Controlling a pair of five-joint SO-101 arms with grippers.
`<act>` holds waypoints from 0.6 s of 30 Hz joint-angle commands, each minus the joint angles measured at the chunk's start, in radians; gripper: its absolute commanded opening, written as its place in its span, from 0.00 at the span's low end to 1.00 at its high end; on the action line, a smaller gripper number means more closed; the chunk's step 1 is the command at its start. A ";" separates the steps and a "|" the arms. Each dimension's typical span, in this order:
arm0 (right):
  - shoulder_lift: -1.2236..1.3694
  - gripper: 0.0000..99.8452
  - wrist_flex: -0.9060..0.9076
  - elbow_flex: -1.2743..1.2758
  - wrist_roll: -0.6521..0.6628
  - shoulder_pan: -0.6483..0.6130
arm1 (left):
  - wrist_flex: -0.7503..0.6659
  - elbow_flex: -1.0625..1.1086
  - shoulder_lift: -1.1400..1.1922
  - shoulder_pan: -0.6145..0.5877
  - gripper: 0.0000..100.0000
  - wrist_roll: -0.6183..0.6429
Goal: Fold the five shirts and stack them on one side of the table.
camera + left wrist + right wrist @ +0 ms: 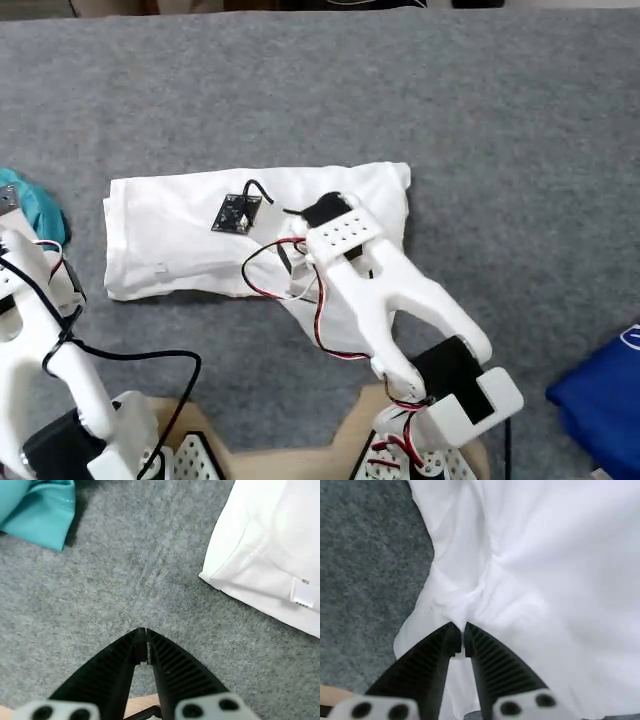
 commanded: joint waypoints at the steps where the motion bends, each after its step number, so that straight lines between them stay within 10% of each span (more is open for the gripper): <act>1: -0.084 0.01 0.035 -0.047 0.008 0.005 | -0.003 -0.011 -0.035 -0.009 0.02 -0.005; 18: -0.329 0.01 0.249 -0.044 0.035 -0.005 | -0.002 -0.003 -0.035 -0.009 0.02 -0.005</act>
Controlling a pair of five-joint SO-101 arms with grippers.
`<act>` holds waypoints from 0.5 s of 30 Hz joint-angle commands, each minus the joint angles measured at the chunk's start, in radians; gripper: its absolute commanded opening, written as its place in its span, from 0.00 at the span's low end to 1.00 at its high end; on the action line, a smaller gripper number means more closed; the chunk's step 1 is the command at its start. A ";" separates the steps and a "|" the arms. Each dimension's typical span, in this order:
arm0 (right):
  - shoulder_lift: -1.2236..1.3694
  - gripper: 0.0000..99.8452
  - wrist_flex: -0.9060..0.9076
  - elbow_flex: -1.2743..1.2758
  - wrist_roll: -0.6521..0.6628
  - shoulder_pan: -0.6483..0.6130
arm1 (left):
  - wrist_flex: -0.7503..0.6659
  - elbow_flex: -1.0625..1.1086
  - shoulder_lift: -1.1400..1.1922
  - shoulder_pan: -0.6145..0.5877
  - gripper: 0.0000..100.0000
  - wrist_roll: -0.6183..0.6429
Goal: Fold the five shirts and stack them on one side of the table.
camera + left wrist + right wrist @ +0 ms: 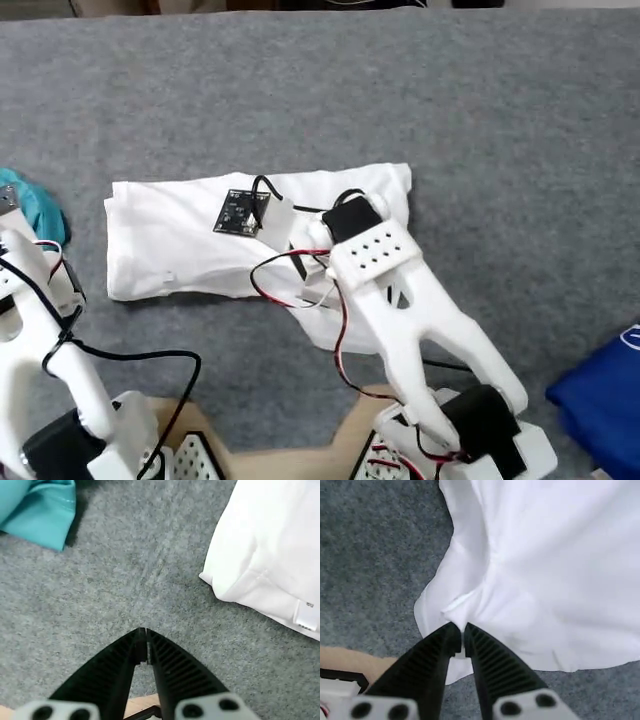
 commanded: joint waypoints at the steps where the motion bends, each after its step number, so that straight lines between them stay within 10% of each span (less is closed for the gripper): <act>1: -0.053 0.01 0.040 -0.039 0.011 -0.016 | -0.002 -0.003 -0.035 -0.009 0.02 -0.005; 15: -0.044 0.01 -0.074 0.177 0.011 -0.166 | 0.038 0.003 -0.035 -0.005 0.02 -0.061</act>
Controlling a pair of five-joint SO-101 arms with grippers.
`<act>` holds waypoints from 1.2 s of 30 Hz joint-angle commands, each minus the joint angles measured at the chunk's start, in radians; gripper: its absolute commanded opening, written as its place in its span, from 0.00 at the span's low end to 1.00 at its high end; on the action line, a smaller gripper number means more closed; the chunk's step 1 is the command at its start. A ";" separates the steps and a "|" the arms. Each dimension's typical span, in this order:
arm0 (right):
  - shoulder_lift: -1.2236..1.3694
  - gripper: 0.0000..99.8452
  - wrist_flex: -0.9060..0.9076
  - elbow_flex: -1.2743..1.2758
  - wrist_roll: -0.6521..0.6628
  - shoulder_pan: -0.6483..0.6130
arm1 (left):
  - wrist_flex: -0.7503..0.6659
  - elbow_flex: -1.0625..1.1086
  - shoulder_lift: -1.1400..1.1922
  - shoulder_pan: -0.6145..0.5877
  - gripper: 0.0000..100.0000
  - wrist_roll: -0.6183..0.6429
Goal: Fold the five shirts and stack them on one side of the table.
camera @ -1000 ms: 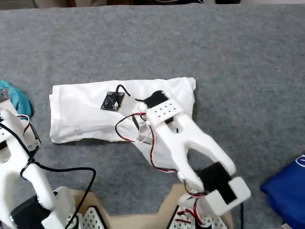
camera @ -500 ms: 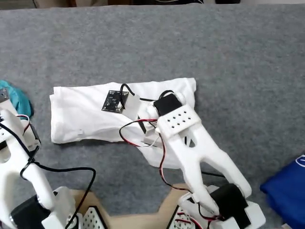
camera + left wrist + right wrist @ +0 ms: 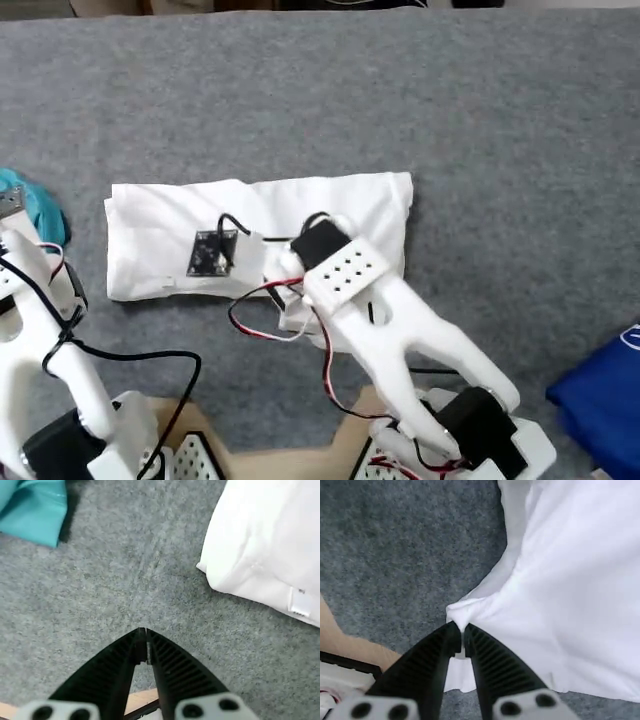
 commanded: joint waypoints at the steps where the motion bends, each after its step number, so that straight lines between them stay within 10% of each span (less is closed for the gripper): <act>1: -0.045 0.01 -0.081 0.120 0.011 -0.007 | 0.009 -0.002 -0.035 -0.006 0.02 -0.011; 15: -0.122 0.31 -0.023 0.021 0.072 0.120 | 0.012 -0.052 -0.035 0.002 0.02 -0.011; 27: -0.165 0.01 -0.120 -0.257 0.130 0.361 | 0.012 -0.279 -0.024 0.281 0.02 0.158; 36: 0.259 0.02 -0.465 -0.283 0.048 0.456 | -0.180 -0.216 0.053 0.559 0.02 0.218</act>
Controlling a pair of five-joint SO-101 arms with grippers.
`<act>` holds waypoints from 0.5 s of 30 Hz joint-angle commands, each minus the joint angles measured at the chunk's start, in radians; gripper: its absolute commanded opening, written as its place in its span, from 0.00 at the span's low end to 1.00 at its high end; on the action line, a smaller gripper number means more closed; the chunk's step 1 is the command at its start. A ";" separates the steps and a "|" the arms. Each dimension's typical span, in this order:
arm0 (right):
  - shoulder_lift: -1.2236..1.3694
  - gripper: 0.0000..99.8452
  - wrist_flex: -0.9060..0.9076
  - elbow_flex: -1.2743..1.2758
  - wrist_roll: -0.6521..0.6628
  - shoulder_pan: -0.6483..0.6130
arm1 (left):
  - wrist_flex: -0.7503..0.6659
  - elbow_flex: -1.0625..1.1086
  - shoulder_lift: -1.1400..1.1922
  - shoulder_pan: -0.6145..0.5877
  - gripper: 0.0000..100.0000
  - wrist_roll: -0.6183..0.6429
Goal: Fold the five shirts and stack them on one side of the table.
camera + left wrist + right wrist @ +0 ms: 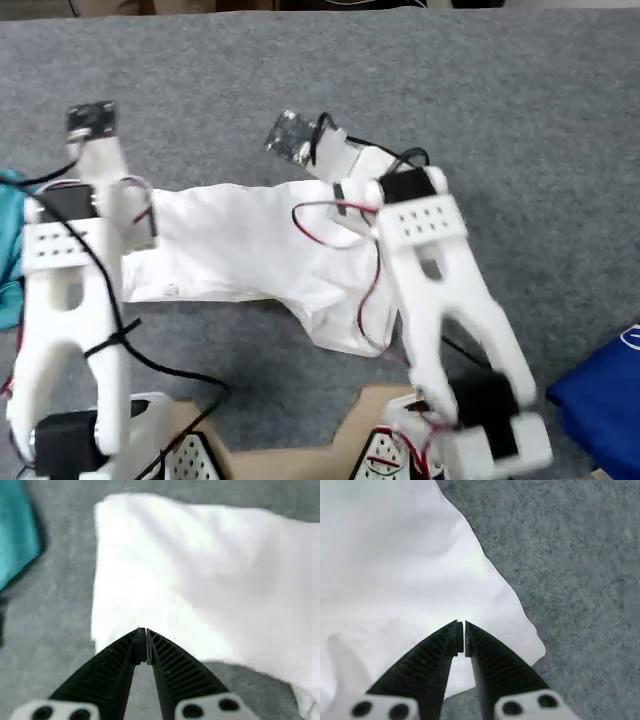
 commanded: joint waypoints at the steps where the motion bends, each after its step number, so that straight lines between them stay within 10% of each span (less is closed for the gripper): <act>1: 0.163 0.02 -0.061 -0.111 -0.035 0.041 | -0.083 0.011 0.071 0.031 0.02 0.009; 15: 0.664 0.02 0.025 -0.568 -0.034 0.148 | -0.089 -0.101 0.532 -0.041 0.02 -0.071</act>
